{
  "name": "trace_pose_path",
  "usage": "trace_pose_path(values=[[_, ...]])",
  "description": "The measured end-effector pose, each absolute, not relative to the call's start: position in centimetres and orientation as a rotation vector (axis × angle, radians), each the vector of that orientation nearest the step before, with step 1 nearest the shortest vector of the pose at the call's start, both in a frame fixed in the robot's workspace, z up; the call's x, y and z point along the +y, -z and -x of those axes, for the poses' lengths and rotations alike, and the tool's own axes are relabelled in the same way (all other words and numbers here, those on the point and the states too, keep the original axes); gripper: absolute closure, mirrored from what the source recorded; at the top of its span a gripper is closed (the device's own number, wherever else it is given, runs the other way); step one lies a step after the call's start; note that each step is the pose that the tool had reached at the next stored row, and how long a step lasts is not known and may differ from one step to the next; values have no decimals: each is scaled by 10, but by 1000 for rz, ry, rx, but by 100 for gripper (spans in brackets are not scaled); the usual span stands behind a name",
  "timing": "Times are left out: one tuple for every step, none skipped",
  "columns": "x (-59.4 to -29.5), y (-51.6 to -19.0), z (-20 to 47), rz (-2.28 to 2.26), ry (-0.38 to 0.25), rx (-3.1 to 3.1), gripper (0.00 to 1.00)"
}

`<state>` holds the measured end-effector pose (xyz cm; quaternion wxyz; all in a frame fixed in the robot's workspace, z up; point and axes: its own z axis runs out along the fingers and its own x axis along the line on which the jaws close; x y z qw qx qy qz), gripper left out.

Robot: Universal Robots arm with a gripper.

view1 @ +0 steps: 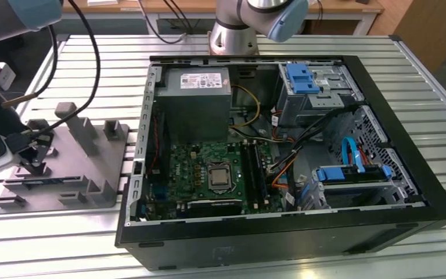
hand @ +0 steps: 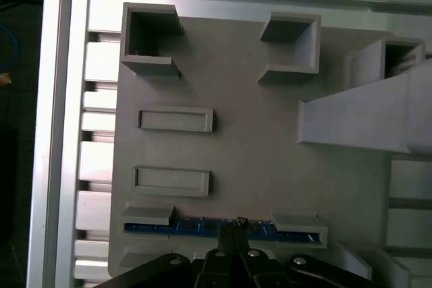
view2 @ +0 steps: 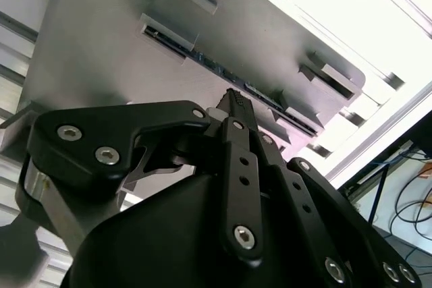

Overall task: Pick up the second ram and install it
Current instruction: 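Reach for the second ram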

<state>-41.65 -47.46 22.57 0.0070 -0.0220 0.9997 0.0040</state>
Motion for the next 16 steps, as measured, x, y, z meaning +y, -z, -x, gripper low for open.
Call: trace_pose_path(values=[[-475,-224,416,72,-13,3127,90],[-475,-222,416,74,-13,3127,90],[-475,-220,416,77,-13,3127,90],[-475,-218,416,80,-13,3127,90],[-475,-217,416,81,-13,3128,90],[-475,-215,416,82,-13,3128,90],[-475,-214,416,82,-13,3128,90],[-475,-214,416,82,-12,3128,90],[-475,-214,416,82,-12,3128,90],[-475,-214,416,82,-13,3128,90],[-475,-213,416,82,-13,3128,90],[-475,-213,416,82,-13,3128,90],[-475,-213,416,82,-13,3128,90],[-475,-213,416,82,-13,3128,90],[-475,-213,416,82,-13,3128,90],[-475,-213,416,82,-13,3128,90]])
